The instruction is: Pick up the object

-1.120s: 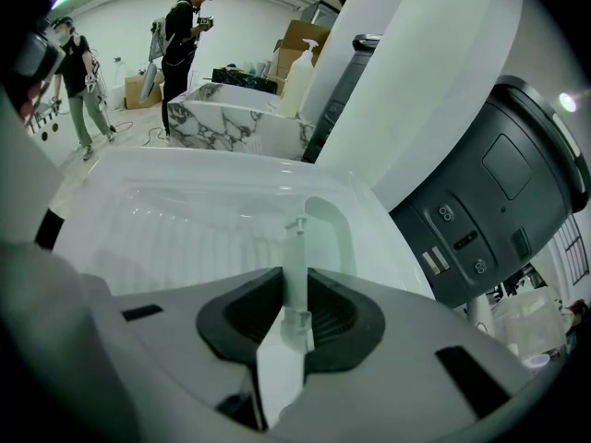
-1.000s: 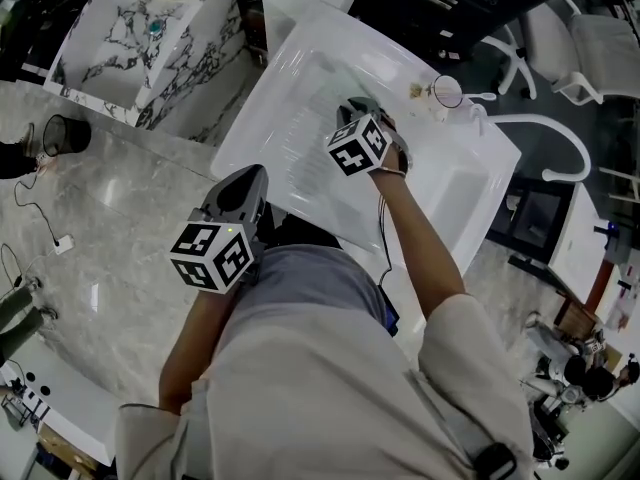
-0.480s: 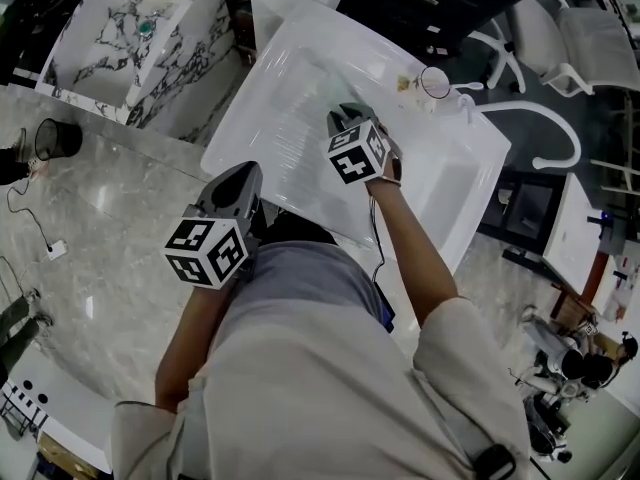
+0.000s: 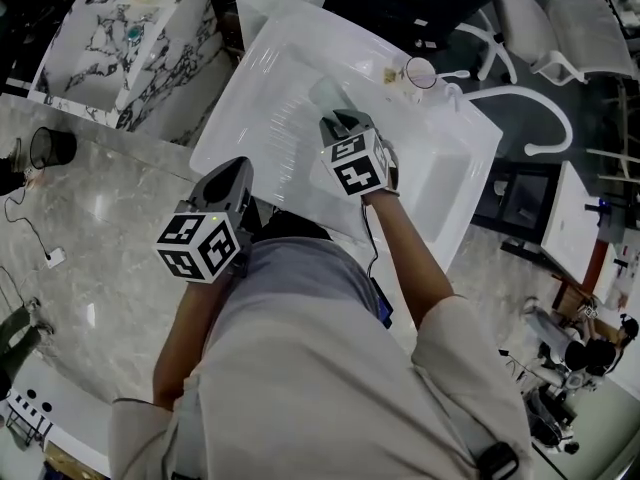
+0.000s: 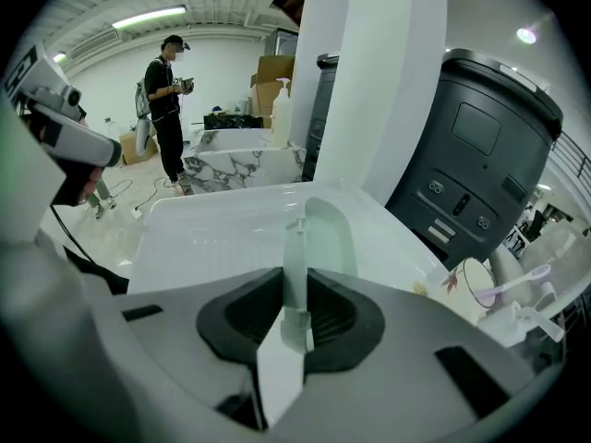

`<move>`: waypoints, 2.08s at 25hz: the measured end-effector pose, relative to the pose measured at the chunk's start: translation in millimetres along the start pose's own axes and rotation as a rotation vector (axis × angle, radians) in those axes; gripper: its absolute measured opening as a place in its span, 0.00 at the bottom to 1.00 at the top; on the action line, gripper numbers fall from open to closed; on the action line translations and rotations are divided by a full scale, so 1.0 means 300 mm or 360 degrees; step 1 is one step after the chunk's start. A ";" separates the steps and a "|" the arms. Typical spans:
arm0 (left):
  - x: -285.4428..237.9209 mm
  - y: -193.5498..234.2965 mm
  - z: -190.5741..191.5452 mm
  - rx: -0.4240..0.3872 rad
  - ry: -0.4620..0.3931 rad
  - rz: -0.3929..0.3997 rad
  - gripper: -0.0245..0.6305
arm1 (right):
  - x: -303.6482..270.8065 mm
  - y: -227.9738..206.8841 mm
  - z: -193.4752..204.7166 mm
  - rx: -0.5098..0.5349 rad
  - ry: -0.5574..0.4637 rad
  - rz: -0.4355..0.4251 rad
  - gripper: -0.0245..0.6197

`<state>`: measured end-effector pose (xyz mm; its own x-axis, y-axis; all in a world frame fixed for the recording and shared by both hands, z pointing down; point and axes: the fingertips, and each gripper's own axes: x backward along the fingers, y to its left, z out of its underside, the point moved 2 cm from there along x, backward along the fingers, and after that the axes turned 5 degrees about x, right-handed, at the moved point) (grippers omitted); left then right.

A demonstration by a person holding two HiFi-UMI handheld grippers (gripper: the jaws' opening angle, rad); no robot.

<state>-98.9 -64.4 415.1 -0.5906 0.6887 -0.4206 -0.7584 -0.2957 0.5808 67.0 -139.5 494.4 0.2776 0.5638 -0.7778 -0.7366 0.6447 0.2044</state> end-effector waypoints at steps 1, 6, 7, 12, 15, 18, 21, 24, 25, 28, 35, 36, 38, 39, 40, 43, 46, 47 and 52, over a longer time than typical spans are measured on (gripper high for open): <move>-0.001 -0.002 0.000 -0.0002 0.0000 0.0001 0.04 | 0.010 0.001 0.001 -0.0012 -0.0010 -0.0003 0.15; -0.012 -0.017 -0.001 -0.0012 -0.0005 0.0004 0.04 | 0.052 -0.002 0.000 -0.0050 -0.0063 -0.0013 0.15; -0.013 -0.020 0.000 -0.0013 -0.0004 0.0003 0.04 | 0.060 -0.003 0.000 -0.0063 -0.0072 -0.0017 0.15; -0.019 -0.033 0.005 -0.0016 -0.0003 -0.0002 0.04 | 0.100 -0.001 0.003 -0.0119 -0.0106 -0.0040 0.15; -0.023 -0.035 0.005 -0.0020 -0.0003 -0.0005 0.04 | 0.118 0.001 0.005 -0.0147 -0.0129 -0.0048 0.15; -0.026 -0.040 0.008 -0.0023 -0.0005 -0.0006 0.04 | 0.141 0.003 0.010 -0.0190 -0.0156 -0.0059 0.15; -0.030 -0.047 0.009 -0.0026 -0.0003 -0.0007 0.04 | 0.165 0.004 0.010 -0.0209 -0.0191 -0.0060 0.15; -0.039 -0.051 0.011 -0.0030 -0.0001 -0.0006 0.04 | 0.183 0.002 0.013 -0.0230 -0.0207 -0.0061 0.15; -0.042 -0.054 0.013 -0.0031 0.0000 -0.0005 0.04 | 0.189 0.002 0.015 -0.0239 -0.0211 -0.0061 0.15; -0.045 -0.064 0.019 -0.0038 0.0009 -0.0001 0.04 | 0.213 0.006 0.020 -0.0271 -0.0232 -0.0068 0.15; -0.052 -0.084 0.021 -0.0074 0.0013 0.0003 0.04 | 0.260 0.005 0.022 -0.0359 -0.0296 -0.0091 0.15; -0.052 -0.085 0.021 -0.0079 0.0014 0.0001 0.04 | 0.266 0.005 0.023 -0.0370 -0.0302 -0.0095 0.15; -0.053 -0.081 0.021 -0.0082 0.0015 -0.0004 0.04 | 0.277 0.007 0.023 -0.0385 -0.0314 -0.0100 0.15; -0.054 -0.077 0.022 -0.0082 0.0015 -0.0010 0.04 | 0.282 0.007 0.023 -0.0390 -0.0320 -0.0101 0.15; -0.053 -0.072 0.024 -0.0081 0.0017 -0.0018 0.04 | 0.286 0.007 0.024 -0.0395 -0.0324 -0.0101 0.15; -0.049 -0.057 0.035 -0.0071 0.0023 -0.0042 0.04 | 0.297 0.010 0.036 -0.0417 -0.0325 -0.0111 0.15; -0.050 -0.057 0.038 -0.0072 0.0026 -0.0049 0.04 | 0.309 0.008 0.045 -0.0440 -0.0331 -0.0122 0.15; -0.052 -0.060 0.037 -0.0075 0.0026 -0.0047 0.04 | 0.314 0.006 0.045 -0.0450 -0.0338 -0.0124 0.15; -0.054 -0.060 0.037 -0.0084 0.0027 -0.0046 0.04 | 0.334 0.014 0.048 -0.0499 -0.0361 -0.0145 0.15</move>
<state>-72.6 -63.0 419.2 -0.5725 0.6862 -0.4487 -0.7884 -0.3105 0.5310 100.6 -73.0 425.9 0.4536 0.6340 -0.6263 -0.8456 0.5282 -0.0778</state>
